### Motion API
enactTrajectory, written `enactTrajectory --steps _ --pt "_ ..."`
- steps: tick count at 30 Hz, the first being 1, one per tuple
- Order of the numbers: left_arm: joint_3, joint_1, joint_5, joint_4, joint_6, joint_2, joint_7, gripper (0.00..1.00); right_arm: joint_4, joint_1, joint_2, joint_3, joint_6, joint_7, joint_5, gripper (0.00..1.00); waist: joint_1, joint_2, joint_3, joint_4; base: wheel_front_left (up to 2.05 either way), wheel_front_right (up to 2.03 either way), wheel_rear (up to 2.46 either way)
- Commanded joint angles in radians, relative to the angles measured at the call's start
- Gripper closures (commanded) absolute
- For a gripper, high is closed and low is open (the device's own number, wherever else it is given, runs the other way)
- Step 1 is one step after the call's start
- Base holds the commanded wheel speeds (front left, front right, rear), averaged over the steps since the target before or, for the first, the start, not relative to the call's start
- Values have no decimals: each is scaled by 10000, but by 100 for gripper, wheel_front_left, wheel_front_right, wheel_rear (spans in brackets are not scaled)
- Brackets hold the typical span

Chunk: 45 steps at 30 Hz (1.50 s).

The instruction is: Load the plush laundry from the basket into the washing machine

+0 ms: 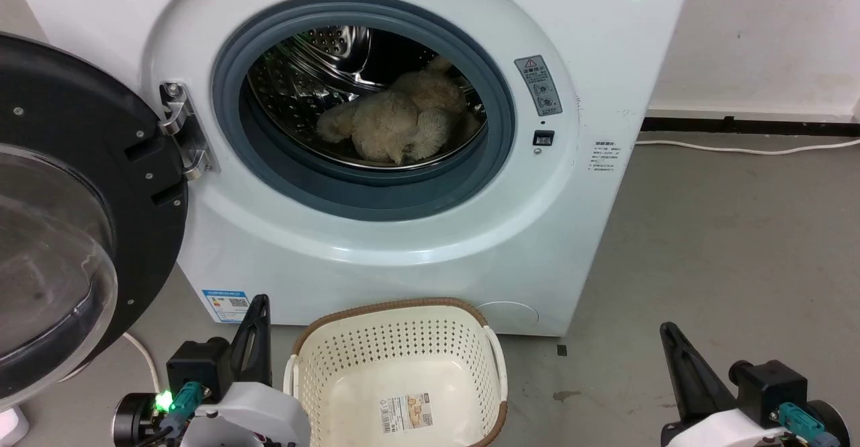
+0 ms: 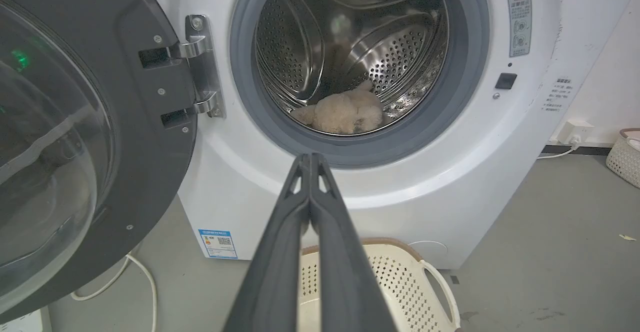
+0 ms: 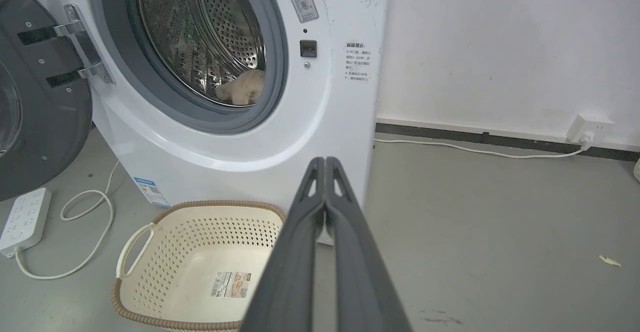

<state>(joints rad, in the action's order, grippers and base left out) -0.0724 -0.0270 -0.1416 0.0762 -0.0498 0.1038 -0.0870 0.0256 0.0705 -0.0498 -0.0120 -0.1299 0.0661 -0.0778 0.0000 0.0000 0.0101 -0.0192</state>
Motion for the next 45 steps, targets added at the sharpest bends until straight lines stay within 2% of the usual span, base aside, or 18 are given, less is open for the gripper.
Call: enactTrajectory --steps 1,45 --pt "81 152 140 -88 41 -75 86 100 -63 -210 -3 23 -5 -59 91 100 0 0 -3 7 0 0 0" --pt "720 269 1407 -758 495 -533 864 100 -255 -702 -4 119 -8 -657 773 100 0 0 -101 190 0 0 0"
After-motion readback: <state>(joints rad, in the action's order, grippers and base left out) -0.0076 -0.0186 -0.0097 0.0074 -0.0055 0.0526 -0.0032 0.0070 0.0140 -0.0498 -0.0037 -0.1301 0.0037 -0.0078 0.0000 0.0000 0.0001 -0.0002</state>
